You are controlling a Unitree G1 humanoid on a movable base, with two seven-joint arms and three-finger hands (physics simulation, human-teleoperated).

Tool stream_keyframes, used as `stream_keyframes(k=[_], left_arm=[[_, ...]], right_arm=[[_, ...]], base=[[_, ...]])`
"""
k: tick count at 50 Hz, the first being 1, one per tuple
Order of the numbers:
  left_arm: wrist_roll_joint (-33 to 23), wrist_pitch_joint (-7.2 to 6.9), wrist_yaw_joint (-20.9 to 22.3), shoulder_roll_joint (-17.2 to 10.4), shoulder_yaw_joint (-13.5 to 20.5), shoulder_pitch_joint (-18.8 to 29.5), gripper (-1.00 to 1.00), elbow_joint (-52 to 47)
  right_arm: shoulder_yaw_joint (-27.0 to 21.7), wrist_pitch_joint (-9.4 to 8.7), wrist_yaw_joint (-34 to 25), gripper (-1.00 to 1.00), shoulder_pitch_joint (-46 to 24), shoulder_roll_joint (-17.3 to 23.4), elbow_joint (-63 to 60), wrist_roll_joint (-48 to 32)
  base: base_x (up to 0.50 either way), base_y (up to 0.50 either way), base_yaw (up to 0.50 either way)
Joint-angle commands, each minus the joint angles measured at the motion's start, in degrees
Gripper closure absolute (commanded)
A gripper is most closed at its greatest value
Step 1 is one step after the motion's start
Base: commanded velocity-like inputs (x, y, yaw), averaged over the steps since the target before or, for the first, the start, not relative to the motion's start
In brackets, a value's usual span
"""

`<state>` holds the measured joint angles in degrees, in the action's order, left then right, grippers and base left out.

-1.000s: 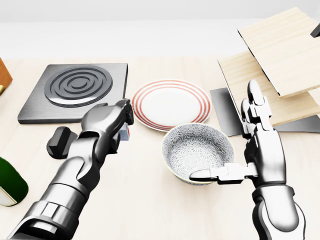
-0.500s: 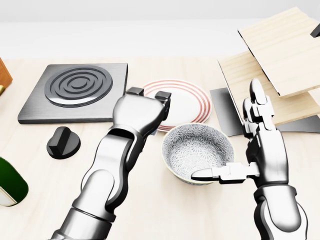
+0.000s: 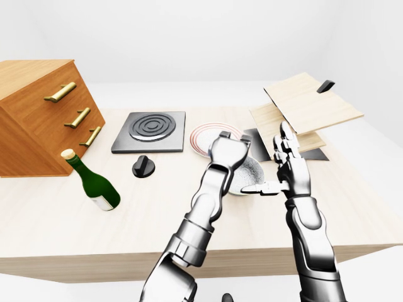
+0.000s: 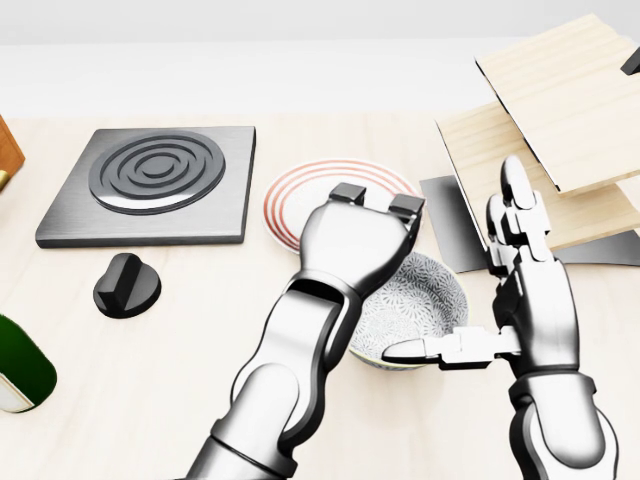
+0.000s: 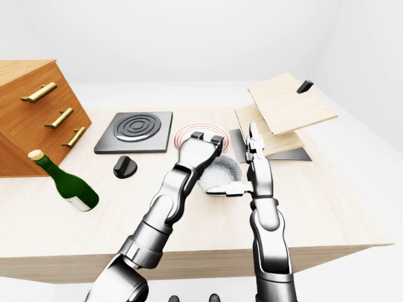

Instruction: Pick up the cream cheese and put it in the bowl.

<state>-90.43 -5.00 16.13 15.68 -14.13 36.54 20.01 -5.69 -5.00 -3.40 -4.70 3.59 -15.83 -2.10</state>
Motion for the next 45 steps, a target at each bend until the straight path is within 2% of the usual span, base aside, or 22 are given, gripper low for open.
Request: stream_keyframes(k=[1, 12, 26, 45], left_arm=[[0.6, 0.00, -4.6, 3.3, -0.6, 0.5, 1.00, 1.3], [5.6, 0.00, -10.4, 4.3, -0.4, 4.0, 1.00, 9.9], [11.8, 0.00, -16.8, 4.3, 0.5, 8.1, 1.00, 20.4], [14.3, 0.00, -19.5, 4.3, -0.1, 8.7, 1.00, 25.1]], right_arm=[[-0.4, 0.00, 0.1, -1.00, -0.3, 0.1, -1.2, 0.9], [-0.5, 0.00, 0.0, -1.00, -0.3, 0.2, -1.4, 1.0], [-0.8, 0.00, -0.2, -1.00, -0.2, 0.3, -1.9, 1.4], [-0.8, 0.00, -0.2, -1.00, -0.4, 0.4, -1.9, 1.5]], base=[[0.00, 0.00, 0.00], [0.00, 0.00, 0.00], [0.00, 0.00, 0.00], [0.00, 0.00, 0.00]])
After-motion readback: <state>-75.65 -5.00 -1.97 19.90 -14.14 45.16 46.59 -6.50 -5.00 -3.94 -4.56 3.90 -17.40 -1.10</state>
